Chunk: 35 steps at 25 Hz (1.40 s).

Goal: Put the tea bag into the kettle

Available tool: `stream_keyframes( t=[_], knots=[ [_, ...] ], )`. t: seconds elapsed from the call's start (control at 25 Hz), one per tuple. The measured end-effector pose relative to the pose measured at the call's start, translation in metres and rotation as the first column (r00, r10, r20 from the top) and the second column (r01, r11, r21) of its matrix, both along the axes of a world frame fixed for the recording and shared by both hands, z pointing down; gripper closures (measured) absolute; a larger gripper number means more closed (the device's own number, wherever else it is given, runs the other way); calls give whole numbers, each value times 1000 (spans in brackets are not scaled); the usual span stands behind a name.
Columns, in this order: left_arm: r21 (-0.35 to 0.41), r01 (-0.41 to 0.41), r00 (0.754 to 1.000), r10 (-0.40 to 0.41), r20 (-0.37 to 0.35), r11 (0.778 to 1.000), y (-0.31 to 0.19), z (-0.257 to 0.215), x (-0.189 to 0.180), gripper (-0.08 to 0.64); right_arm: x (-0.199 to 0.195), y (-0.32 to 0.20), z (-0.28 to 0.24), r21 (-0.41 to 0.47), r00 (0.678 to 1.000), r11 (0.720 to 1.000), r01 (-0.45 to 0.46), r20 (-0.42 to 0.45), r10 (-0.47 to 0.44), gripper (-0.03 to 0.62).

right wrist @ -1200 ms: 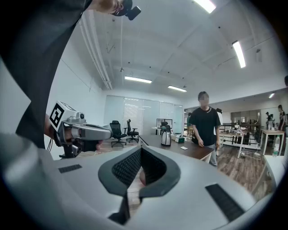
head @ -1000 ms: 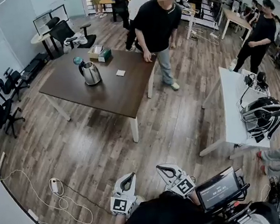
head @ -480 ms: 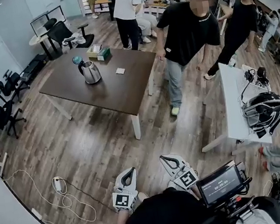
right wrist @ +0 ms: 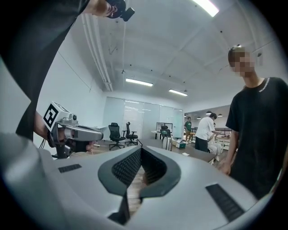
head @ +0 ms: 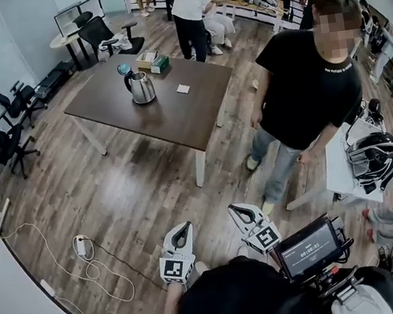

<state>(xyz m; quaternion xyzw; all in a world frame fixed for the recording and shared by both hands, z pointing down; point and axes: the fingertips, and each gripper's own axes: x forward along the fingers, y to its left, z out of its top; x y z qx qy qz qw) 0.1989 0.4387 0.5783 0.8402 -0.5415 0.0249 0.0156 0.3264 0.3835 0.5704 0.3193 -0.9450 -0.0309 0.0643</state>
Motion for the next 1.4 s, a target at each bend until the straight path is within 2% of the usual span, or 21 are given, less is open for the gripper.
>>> stream_keyframes(
  t=[0.2, 0.44, 0.56, 0.68, 0.84, 1.16, 1.4],
  knots=[
    [14, -16, 1000, 16, -4, 1000, 14, -4, -20, 560, -21, 12, -3, 11, 1000, 1000, -7, 1, 7, 586],
    [5, -1, 1000, 1, 8, 1000, 0, -8, -32, 560, -27, 3, -5, 26, 1000, 1000, -8, 5, 8, 587],
    [15, 0, 1000, 0, 12, 1000, -14, -9, -28, 560, -25, -9, 0, 34, 1000, 999, 8, 0, -8, 587],
    [-10, 26, 1000, -26, 15, 1000, -34, -7, -22, 560, -22, -29, 1, 37, 1000, 999, 27, 8, -27, 586],
    [16, 21, 1000, -21, 17, 1000, -59, -10, -1, 560, -13, -59, 3, 26, 999, 999, 40, -6, -40, 586],
    [-1, 27, 999, -26, 36, 1000, -101, -16, 23, 560, -8, -110, -1, 40, 996, 997, 73, 49, -75, 586],
    [-1, 45, 998, -45, 39, 999, -127, -16, 26, 560, -6, -141, 3, 39, 996, 996, 78, 51, -80, 586]
  ],
)
